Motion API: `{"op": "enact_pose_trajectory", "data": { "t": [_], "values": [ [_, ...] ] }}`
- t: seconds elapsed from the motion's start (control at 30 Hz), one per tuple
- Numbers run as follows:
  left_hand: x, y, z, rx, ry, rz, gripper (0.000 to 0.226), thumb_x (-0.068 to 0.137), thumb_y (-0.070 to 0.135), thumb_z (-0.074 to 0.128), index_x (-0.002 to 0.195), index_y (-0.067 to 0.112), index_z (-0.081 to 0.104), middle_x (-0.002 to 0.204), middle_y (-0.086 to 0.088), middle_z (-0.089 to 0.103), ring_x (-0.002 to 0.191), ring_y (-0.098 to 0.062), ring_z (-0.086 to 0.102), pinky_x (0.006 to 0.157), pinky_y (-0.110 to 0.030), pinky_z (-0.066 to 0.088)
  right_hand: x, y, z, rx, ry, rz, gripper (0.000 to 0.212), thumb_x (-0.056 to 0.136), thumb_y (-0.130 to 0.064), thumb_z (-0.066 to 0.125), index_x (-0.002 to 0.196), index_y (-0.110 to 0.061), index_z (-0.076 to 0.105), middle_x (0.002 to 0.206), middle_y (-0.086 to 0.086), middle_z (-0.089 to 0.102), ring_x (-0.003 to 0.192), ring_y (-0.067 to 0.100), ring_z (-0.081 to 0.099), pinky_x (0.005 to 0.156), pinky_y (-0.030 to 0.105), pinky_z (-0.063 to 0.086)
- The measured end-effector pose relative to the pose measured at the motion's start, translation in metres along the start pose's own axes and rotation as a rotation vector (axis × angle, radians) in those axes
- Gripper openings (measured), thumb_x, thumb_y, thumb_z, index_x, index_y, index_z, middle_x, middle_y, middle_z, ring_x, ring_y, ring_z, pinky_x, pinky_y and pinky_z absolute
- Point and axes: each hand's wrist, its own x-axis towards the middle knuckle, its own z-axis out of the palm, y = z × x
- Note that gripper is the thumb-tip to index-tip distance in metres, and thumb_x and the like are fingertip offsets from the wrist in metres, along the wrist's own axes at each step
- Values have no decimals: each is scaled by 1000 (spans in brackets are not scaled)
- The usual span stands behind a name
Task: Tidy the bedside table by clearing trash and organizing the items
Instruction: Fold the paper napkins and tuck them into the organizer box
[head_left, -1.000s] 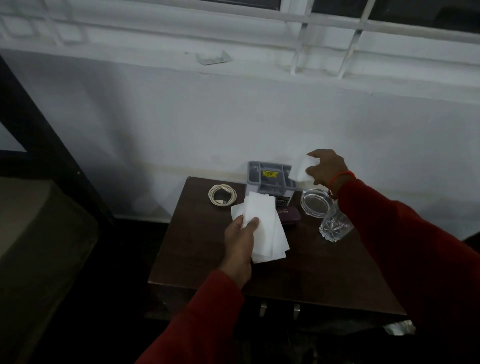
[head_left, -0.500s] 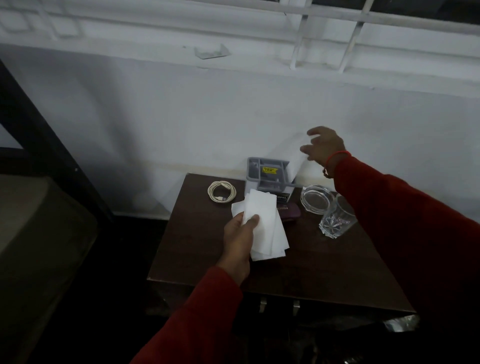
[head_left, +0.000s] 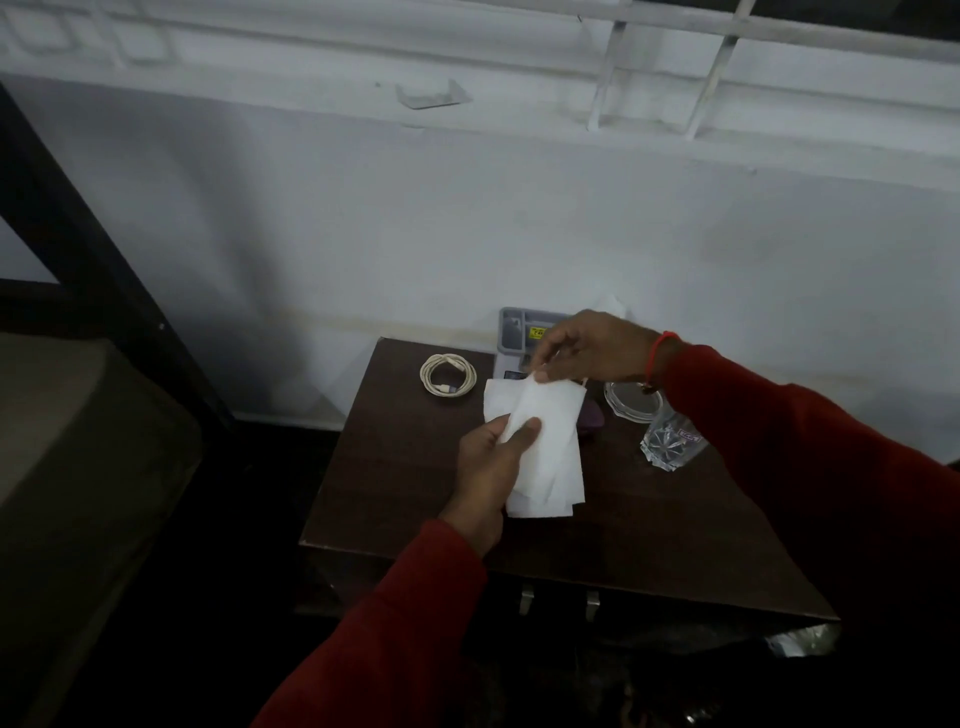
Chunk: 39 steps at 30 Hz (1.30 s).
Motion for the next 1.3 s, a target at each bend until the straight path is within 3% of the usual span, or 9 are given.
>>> {"op": "enact_pose_trajectory", "data": {
  "t": [0.17, 0.33, 0.43, 0.57, 0.7, 0.87, 1.07, 1.17, 1.3],
  "values": [
    [-1, 0, -2, 28, 30, 41, 7, 90, 20, 77, 94, 25, 76, 89, 7, 78, 83, -11, 74, 63, -24, 60, -2, 9, -11, 303, -3, 94, 28, 85, -14, 77, 110, -9, 67, 87, 12, 65, 79, 18, 63, 65, 29, 51],
    [-1, 4, -2, 53, -14, 45, 9, 89, 20, 77, 93, 28, 75, 84, 14, 78, 76, -2, 73, 57, -16, 55, -4, 13, -14, 152, -150, 135, 37, 81, -11, 79, 115, -2, 67, 110, 16, 75, 100, 32, 73, 91, 50, 58],
    [0, 2, -1, 33, -16, 45, 8, 90, 18, 77, 94, 24, 76, 74, 17, 78, 65, 3, 72, 53, -15, 55, -4, 15, -24, 168, -91, 171, 31, 80, -15, 81, 108, -6, 70, 104, 15, 75, 87, 24, 72, 80, 46, 62],
    [2, 1, -2, 6, -7, 44, 6, 90, 20, 77, 95, 22, 76, 75, 17, 78, 64, 3, 72, 52, -16, 55, -5, 12, -31, 256, -222, 189, 25, 82, -8, 78, 105, -11, 69, 90, 5, 79, 73, 17, 74, 57, 28, 62],
    [1, 3, -2, -71, 70, -1, 11, 89, 27, 78, 93, 17, 79, 96, 3, 80, 88, -15, 73, 76, -32, 62, 7, 10, -47, 278, 68, 155, 19, 84, 7, 72, 77, -10, 66, 71, 7, 70, 58, 25, 67, 47, 23, 58],
    [2, 6, -4, -105, 139, -38, 6, 88, 26, 78, 87, 20, 79, 77, 15, 73, 75, -5, 63, 53, -20, 51, 23, 25, -75, 195, 553, 194, 32, 83, 4, 74, 112, 6, 63, 107, 14, 59, 59, 23, 62, 46, 16, 55],
    [4, 3, -3, -91, 120, -57, 6, 87, 27, 78, 85, 22, 78, 85, 13, 73, 80, -7, 63, 56, -22, 48, 40, 43, -77, 12, 590, 203, 17, 82, 1, 74, 95, -8, 70, 94, 15, 67, 45, 1, 61, 46, 8, 49],
    [6, 2, -4, -97, 118, -54, 9, 87, 29, 79, 89, 20, 80, 87, 11, 75, 82, -9, 66, 55, -22, 50, 46, 49, -71, -89, 610, 201, 15, 81, -3, 76, 94, -6, 72, 97, 16, 71, 57, 1, 61, 66, 19, 54],
    [7, 2, -6, -100, 116, -48, 10, 86, 29, 79, 90, 20, 80, 87, 11, 76, 85, -10, 66, 60, -24, 51, 55, 53, -64, -229, 572, 188, 23, 79, -6, 79, 101, -2, 73, 108, 18, 73, 99, 29, 67, 79, 21, 37]
  ]
}}
